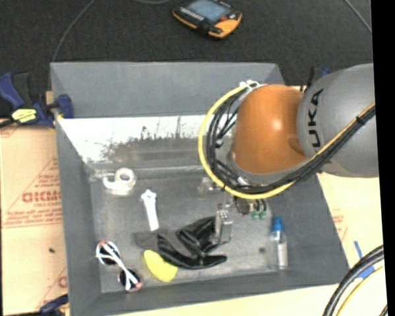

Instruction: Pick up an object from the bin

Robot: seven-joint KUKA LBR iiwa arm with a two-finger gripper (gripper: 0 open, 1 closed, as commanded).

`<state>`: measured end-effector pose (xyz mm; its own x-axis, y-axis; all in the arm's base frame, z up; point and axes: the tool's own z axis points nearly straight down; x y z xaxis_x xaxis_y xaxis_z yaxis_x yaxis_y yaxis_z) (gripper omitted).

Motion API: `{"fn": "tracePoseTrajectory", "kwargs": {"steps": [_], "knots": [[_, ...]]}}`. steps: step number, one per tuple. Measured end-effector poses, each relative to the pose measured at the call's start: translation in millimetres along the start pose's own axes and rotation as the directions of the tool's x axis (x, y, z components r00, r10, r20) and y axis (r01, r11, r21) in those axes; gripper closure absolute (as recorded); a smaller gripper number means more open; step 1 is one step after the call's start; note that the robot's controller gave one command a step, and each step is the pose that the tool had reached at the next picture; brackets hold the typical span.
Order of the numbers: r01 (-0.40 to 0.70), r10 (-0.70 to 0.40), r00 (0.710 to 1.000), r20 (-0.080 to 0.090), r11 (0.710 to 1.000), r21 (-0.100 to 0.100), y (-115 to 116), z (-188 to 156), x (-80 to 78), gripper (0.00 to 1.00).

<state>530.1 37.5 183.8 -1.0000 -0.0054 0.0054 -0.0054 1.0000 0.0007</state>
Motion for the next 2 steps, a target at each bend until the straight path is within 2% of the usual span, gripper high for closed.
{"fn": "tracePoseTrajectory", "kwargs": {"steps": [1,2], "knots": [[-0.002,0.002,1.0,0.009,1.0,0.0,-0.2,-4.6,-1.7,0.0],[-0.096,0.096,0.995,-0.001,0.995,-0.001,31.8,116.1,16.4,0.0]]}}
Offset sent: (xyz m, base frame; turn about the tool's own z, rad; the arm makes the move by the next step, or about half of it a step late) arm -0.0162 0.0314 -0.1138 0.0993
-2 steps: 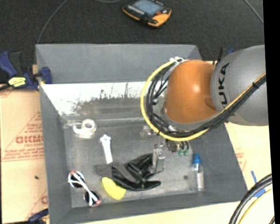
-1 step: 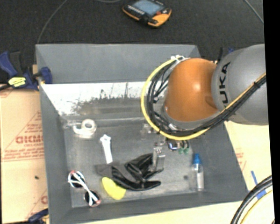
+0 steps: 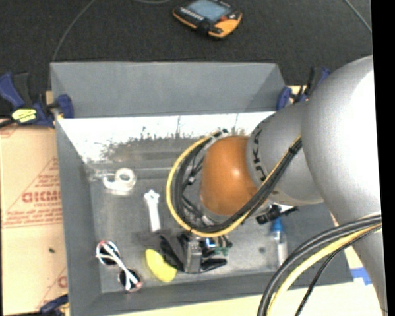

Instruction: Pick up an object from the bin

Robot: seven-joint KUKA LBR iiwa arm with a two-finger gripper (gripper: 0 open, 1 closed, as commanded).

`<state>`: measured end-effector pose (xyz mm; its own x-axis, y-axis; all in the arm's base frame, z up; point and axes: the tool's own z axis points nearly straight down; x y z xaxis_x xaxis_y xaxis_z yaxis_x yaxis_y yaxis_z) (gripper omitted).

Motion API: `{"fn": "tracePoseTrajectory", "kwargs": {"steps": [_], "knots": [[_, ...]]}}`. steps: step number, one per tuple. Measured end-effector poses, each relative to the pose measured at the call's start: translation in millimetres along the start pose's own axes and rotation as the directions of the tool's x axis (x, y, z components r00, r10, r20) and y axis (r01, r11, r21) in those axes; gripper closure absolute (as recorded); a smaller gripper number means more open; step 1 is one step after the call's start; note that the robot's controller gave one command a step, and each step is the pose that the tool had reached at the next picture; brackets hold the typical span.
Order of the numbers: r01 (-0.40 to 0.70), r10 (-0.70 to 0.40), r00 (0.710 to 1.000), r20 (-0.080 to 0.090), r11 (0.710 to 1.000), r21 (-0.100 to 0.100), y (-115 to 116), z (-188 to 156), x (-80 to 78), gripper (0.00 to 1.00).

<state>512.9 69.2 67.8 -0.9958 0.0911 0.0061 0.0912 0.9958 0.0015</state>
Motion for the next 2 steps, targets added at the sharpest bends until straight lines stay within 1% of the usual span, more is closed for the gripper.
{"fn": "tracePoseTrajectory", "kwargs": {"steps": [1,2], "knots": [[0.103,-0.103,0.995,0.016,0.995,0.001,-0.7,-93.8,-5.4,0.0],[0.184,-0.184,0.983,-0.001,0.983,-0.003,104.0,-30.7,33.0,0.0]]}}
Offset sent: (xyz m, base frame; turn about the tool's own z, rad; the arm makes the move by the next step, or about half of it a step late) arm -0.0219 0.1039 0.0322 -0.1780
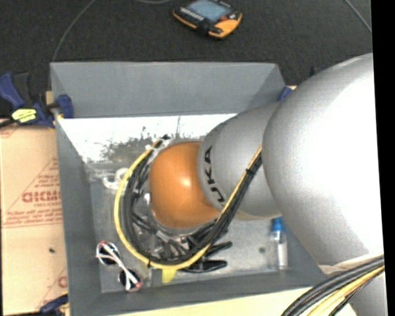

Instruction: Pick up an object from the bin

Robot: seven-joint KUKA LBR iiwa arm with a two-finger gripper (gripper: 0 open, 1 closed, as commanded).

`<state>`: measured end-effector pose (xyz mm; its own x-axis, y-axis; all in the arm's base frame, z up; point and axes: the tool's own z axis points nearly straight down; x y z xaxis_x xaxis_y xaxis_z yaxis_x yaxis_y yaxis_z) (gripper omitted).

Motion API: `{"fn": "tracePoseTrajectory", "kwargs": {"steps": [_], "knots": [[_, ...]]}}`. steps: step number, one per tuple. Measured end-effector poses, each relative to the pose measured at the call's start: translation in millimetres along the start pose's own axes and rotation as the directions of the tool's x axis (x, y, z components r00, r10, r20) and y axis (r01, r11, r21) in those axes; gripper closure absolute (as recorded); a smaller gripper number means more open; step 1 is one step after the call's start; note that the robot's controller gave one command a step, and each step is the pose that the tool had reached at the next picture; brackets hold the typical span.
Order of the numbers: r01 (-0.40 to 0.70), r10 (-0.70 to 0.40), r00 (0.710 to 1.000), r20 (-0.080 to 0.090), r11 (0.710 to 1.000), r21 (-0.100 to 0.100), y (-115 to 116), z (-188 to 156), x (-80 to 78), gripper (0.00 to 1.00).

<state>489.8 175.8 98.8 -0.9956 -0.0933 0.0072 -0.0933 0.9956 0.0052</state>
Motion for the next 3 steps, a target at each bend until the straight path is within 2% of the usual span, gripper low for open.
{"fn": "tracePoseTrajectory", "kwargs": {"steps": [1,2,3], "knots": [[0.149,-0.149,0.989,0.013,0.989,0.007,-111.6,18.6,-1.9,0.0],[0.273,-0.273,0.962,0.01,0.962,0.0,-49.1,25.5,-65.3,1.0],[0.272,-0.272,0.962,0.01,0.962,0.0,-49.3,25.6,-65.3,1.0]]}}
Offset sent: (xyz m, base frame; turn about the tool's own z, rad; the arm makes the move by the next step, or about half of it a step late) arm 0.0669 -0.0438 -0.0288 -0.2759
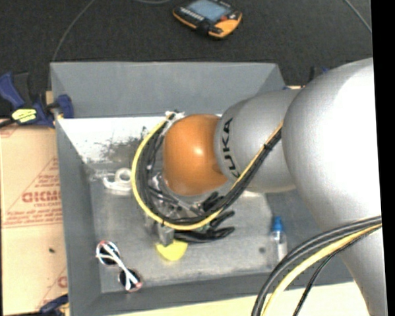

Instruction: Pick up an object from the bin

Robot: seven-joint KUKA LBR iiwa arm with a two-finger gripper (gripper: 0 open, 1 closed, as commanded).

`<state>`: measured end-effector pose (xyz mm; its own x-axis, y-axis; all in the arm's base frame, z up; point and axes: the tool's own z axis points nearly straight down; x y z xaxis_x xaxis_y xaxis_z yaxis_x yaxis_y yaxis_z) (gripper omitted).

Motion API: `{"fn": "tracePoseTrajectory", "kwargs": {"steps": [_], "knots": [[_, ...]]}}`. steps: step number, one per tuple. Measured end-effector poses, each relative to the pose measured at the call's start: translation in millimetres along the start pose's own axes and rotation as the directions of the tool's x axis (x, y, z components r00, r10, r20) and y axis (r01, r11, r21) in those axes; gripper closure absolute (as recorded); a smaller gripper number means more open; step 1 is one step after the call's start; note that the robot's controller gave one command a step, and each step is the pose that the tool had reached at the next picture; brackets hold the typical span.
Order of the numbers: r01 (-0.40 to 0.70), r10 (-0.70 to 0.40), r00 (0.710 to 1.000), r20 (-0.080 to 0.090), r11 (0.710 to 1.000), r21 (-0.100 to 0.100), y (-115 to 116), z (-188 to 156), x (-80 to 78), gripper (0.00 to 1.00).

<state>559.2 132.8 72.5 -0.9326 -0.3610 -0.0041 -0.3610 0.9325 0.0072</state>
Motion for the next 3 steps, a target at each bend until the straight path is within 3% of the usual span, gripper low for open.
{"fn": "tracePoseTrajectory", "kwargs": {"steps": [2,3], "knots": [[0.0,0.0,1.0,-0.003,1.0,-0.001,0.0,-4.0,1.2,1.0],[-0.001,0.001,1.0,-0.005,1.0,0.0,-0.3,-29.8,2.0,1.0]]}}
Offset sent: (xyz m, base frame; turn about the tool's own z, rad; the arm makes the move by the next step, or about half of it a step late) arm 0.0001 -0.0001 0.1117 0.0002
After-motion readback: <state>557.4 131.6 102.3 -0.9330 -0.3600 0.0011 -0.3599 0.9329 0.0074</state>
